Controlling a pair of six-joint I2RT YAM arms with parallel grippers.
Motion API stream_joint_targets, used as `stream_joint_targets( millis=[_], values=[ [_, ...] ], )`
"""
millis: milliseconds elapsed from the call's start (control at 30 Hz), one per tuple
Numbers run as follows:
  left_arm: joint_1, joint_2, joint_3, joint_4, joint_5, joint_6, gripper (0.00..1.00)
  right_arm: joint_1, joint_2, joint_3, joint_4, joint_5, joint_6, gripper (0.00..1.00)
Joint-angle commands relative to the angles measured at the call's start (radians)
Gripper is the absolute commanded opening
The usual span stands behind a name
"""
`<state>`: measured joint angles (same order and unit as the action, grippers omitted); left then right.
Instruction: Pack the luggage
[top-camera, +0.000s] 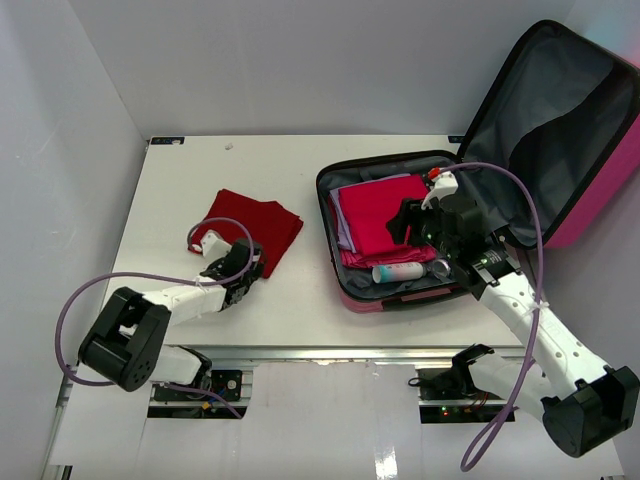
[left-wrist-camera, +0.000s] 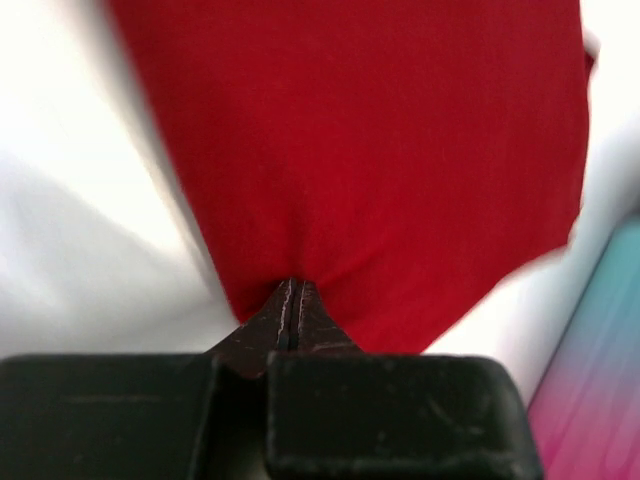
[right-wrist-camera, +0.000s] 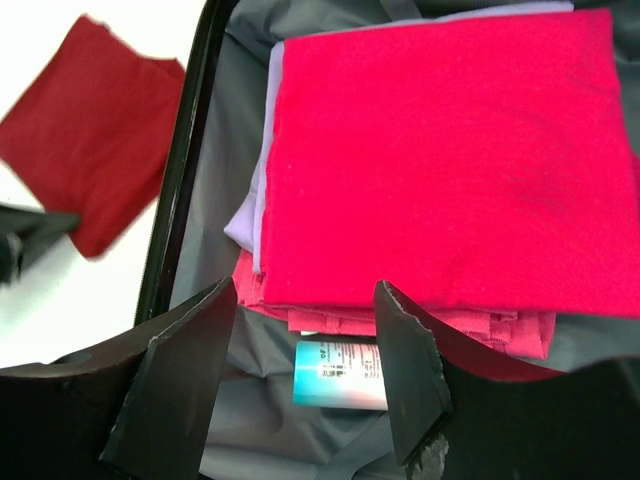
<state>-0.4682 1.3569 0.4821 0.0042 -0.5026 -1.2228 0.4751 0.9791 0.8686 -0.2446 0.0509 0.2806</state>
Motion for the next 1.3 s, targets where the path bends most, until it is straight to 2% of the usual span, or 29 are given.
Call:
stream_joint_targets(
  millis=[0, 100, 133, 233, 333, 433, 567, 633, 767, 967, 1267],
  values=[
    [-0.104, -0.112, 0.049, -0.236, -0.156, -0.151, 0.00, 0.029, 0.030, 0.081, -0.021, 0.037, 0.002, 0.66],
    [-0.110, -0.206, 0.048, -0.280, -0.216, -0.179, 0.01, 0.095, 0.051, 0.141, -0.040, 0.086, 0.020, 0.68],
    [-0.109, -0.265, 0.046, -0.277, -0.256, -0.168, 0.06, 0.144, 0.075, 0.167, -0.054, 0.132, 0.040, 0.70],
    [-0.096, -0.339, 0.076, -0.193, -0.305, 0.053, 0.25, 0.251, 0.178, 0.276, -0.080, 0.262, 0.085, 0.75],
    [-0.024, -0.391, 0.108, -0.013, -0.234, 0.314, 0.53, 0.384, 0.303, 0.376, -0.086, 0.342, 0.145, 0.77],
    [0.079, -0.415, 0.146, -0.012, -0.143, 0.378, 0.70, 0.450, 0.504, 0.520, -0.090, 0.394, 0.173, 0.78],
    [0.281, -0.421, 0.128, 0.076, 0.169, 0.389, 0.76, 0.498, 0.732, 0.712, -0.122, 0.410, 0.204, 0.78],
    [0.321, -0.419, 0.114, 0.096, 0.288, 0.403, 0.78, 0.504, 0.849, 0.797, -0.154, 0.418, 0.231, 0.79],
    [0.375, -0.437, 0.046, 0.178, 0.415, 0.453, 0.83, 0.505, 1.018, 0.946, -0.175, 0.430, 0.291, 0.79],
    [0.387, -0.473, -0.057, 0.249, 0.470, 0.454, 0.85, 0.489, 1.236, 1.094, -0.248, 0.489, 0.374, 0.80],
    [0.387, -0.589, -0.095, 0.233, 0.413, 0.450, 0.85, 0.458, 1.323, 1.083, -0.259, 0.509, 0.453, 0.79]
  ],
)
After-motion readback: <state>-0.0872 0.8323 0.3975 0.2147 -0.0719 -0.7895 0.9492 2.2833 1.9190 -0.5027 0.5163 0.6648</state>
